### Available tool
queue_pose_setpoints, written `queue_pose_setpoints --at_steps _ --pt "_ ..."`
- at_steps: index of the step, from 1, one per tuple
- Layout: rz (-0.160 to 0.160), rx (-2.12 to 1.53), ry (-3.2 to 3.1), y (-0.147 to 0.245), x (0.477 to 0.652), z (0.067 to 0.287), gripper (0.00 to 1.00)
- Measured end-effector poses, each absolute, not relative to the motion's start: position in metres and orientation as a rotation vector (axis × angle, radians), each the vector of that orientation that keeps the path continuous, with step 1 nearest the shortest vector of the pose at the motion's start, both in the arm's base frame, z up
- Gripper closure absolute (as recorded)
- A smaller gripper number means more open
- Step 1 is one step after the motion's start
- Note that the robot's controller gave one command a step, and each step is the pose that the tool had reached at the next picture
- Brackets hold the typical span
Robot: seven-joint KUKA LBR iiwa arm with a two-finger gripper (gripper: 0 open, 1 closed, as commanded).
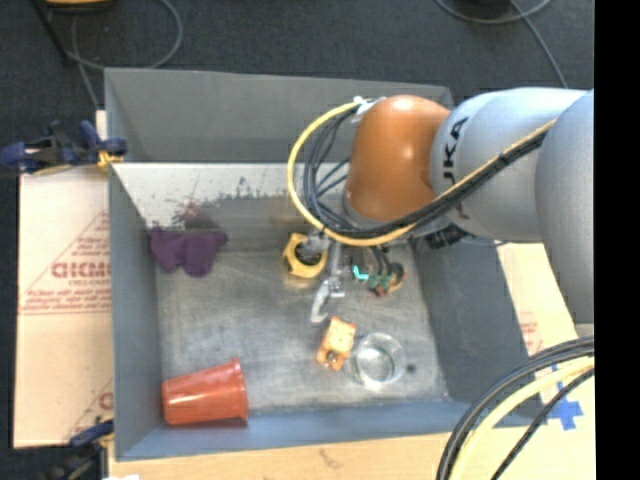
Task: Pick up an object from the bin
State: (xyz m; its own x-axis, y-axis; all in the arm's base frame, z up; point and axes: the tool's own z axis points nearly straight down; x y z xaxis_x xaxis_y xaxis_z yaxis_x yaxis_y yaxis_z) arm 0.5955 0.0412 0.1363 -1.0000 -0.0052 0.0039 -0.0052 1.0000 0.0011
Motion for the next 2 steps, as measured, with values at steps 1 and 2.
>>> queue_pose_setpoints --at_steps 1,2 --pt "-0.002 0.007 -3.143 0.041 0.597 0.140 0.00" --pt "-0.002 0.119 -3.149 0.020 0.568 0.128 0.00"
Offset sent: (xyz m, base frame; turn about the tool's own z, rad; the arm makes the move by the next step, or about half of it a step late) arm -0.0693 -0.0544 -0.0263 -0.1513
